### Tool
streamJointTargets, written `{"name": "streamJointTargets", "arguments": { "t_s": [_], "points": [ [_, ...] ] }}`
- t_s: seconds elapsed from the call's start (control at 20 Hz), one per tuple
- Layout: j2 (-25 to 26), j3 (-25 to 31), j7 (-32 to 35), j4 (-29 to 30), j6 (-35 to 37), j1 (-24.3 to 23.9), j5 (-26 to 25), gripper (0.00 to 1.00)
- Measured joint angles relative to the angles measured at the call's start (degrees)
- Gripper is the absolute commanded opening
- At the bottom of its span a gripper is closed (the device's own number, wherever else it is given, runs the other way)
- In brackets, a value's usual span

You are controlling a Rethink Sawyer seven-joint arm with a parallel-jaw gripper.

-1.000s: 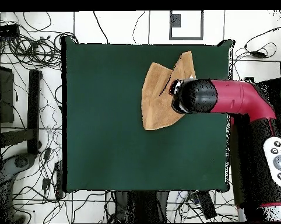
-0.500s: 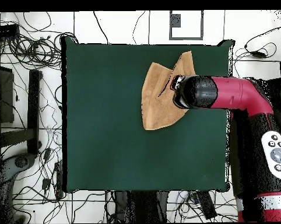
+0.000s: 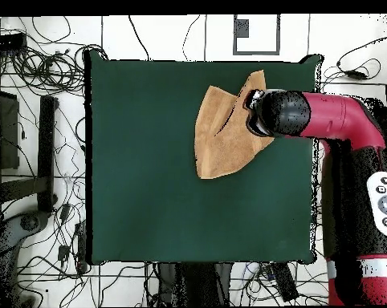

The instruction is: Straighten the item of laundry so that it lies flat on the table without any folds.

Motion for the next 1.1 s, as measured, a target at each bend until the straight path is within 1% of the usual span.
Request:
{"name": "streamJointTargets", "arguments": {
  "t_s": [0.4,1.1],
  "points": [
    [1.4,0.0,0.0,-2.6,0.6,0.0,0.0,1.00],
    [2.8,-0.3,0.0,-2.2,0.6,0.6,0.0,1.00]
  ]
}}
